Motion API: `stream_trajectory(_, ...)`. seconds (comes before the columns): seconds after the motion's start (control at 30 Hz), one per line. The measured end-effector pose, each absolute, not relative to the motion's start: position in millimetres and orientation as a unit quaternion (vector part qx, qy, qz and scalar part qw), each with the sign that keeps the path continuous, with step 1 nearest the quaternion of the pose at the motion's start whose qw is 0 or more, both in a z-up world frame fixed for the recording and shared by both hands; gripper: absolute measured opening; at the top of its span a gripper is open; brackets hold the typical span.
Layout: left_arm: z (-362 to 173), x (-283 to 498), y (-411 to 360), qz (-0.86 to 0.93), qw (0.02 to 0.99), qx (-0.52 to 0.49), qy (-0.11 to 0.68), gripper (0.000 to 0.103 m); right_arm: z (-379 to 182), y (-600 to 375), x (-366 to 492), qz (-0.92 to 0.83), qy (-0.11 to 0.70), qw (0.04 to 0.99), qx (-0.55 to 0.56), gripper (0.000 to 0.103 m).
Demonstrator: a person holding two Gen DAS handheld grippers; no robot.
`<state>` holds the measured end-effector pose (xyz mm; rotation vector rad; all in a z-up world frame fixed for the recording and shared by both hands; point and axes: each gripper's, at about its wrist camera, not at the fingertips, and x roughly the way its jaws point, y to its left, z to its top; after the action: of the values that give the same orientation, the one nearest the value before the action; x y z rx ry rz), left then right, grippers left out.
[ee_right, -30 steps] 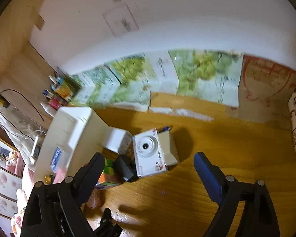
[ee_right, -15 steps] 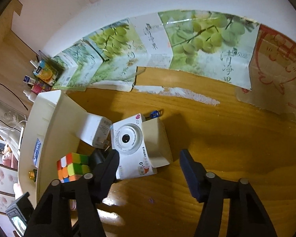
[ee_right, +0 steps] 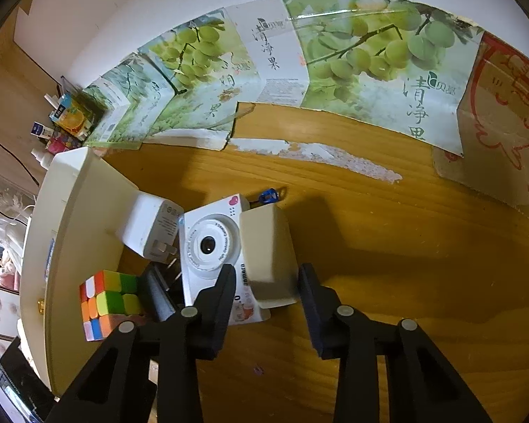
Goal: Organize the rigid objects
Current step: 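Grasp the pink tape roller with the left tool while the right tool grasps the cream block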
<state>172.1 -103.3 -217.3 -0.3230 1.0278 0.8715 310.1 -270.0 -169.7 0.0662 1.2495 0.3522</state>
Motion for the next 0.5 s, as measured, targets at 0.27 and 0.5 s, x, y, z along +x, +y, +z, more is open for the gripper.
stream_trajectory(0.27,-219.2,170.4,-100.6,0.384,0.787,-0.166,0.453,0.083,-171.7,-269.4,311.0,0.165,0.575,0.801,0.017,0.030)
stream_trajectory(0.5,-219.0,165.8,-106.4,0.376,0.803,-0.153,0.436,0.070,-171.1,-268.9,311.3,0.168,0.575,0.801,0.012,0.029)
